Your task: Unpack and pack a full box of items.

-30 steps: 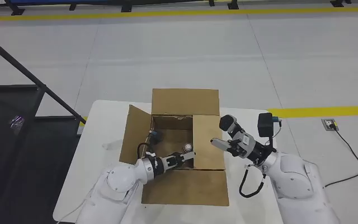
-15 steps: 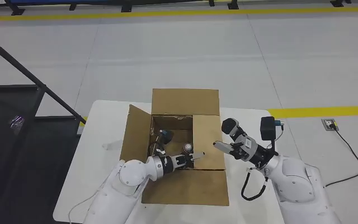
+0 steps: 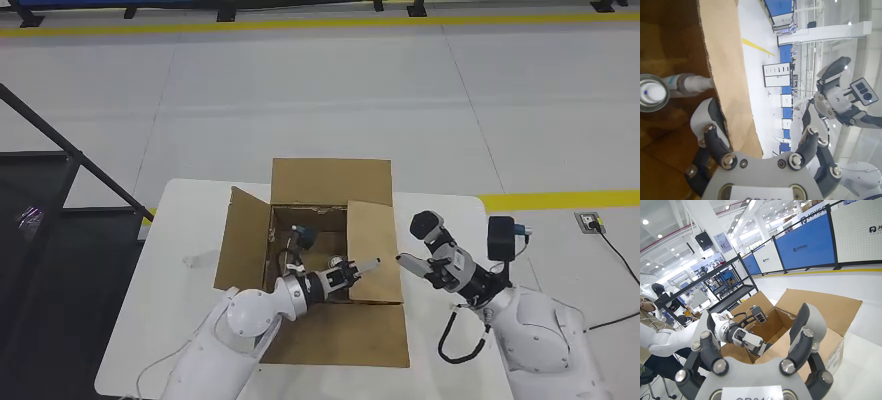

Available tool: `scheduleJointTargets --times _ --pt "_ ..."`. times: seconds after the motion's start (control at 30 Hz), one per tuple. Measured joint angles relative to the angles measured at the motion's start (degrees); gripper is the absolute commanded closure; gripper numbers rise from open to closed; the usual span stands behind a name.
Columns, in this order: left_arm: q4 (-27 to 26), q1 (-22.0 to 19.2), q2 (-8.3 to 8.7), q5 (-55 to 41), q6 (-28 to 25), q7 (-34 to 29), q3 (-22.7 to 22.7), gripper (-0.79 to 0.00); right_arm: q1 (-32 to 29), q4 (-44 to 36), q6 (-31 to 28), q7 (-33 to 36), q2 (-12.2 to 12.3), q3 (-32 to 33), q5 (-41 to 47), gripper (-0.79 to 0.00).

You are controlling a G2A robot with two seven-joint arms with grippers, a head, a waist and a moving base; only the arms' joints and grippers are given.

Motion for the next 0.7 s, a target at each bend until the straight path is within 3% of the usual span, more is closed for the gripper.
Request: scheduleJointTargets --times 0.17,0.27,0.7 --pt "-4.96 -0.03 -0.47 2.98 0.22 3.59 2.07 -0.785 -0.37 0.62 -0.80 -1.66 0.27 0.17 -0.39 -0.785" --pt "-5.24 -1.82 -1.15 3.77 0.71 4.49 4.47 -0.785 -0.99 0.62 -1.06 -2.60 0.51 1.18 -0.39 -0.785" --pt "7.36 -12.37 -5.90 0.37 0.22 8.75 14.59 -0.785 -12.50 -6.33 0.73 -17.88 1.04 12.60 -4.80 -0.785"
